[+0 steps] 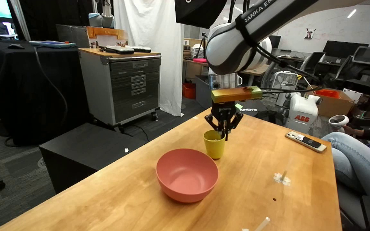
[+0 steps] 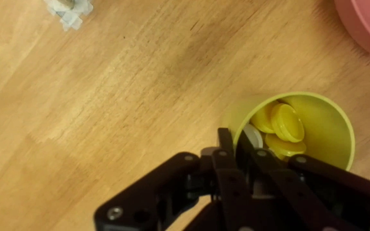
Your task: Pour the contents in the cup into the bowl
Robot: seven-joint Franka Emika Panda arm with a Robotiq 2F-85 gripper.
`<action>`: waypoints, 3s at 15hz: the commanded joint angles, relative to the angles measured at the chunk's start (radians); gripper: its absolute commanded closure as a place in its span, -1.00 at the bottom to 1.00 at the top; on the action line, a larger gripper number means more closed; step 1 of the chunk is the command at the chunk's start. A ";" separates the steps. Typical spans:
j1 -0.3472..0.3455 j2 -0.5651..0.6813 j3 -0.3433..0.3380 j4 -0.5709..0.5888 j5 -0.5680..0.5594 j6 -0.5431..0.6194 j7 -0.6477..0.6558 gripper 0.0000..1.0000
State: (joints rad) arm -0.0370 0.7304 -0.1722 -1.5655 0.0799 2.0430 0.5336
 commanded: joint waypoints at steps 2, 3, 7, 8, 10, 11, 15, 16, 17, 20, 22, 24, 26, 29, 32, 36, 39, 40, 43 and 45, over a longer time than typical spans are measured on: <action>0.007 0.006 0.002 0.025 -0.008 -0.020 -0.008 0.86; 0.008 0.005 0.002 0.021 -0.009 -0.013 -0.007 0.85; 0.012 -0.017 0.004 -0.009 -0.001 0.033 -0.003 0.91; 0.015 -0.025 0.006 -0.017 -0.001 0.039 -0.005 0.90; 0.032 -0.051 0.005 -0.041 -0.014 0.067 -0.004 0.91; 0.046 -0.063 0.003 -0.055 -0.024 0.081 0.000 0.90; 0.126 -0.102 -0.014 -0.099 -0.104 0.133 0.037 0.91; 0.149 -0.112 -0.019 -0.110 -0.136 0.148 0.051 0.91; 0.175 -0.130 -0.024 -0.127 -0.172 0.166 0.070 0.91; 0.243 -0.182 -0.039 -0.180 -0.287 0.251 0.146 0.91; 0.280 -0.224 -0.047 -0.219 -0.365 0.309 0.208 0.91; 0.314 -0.265 -0.053 -0.263 -0.451 0.362 0.276 0.91; 0.338 -0.296 -0.060 -0.306 -0.544 0.407 0.348 0.91; 0.354 -0.305 -0.064 -0.356 -0.674 0.443 0.449 0.91; 0.345 -0.294 -0.057 -0.393 -0.776 0.464 0.540 0.91; 0.339 -0.294 -0.045 -0.441 -0.915 0.487 0.674 0.91; 0.339 -0.305 -0.028 -0.477 -1.026 0.500 0.777 0.91; 0.338 -0.306 -0.022 -0.484 -1.066 0.505 0.815 0.91; 0.335 -0.312 0.002 -0.502 -1.200 0.514 0.951 0.91; 0.328 -0.316 0.027 -0.509 -1.282 0.507 1.037 0.91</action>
State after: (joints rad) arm 0.2949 0.4618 -0.1723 -2.0292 -1.0860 2.5416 1.4397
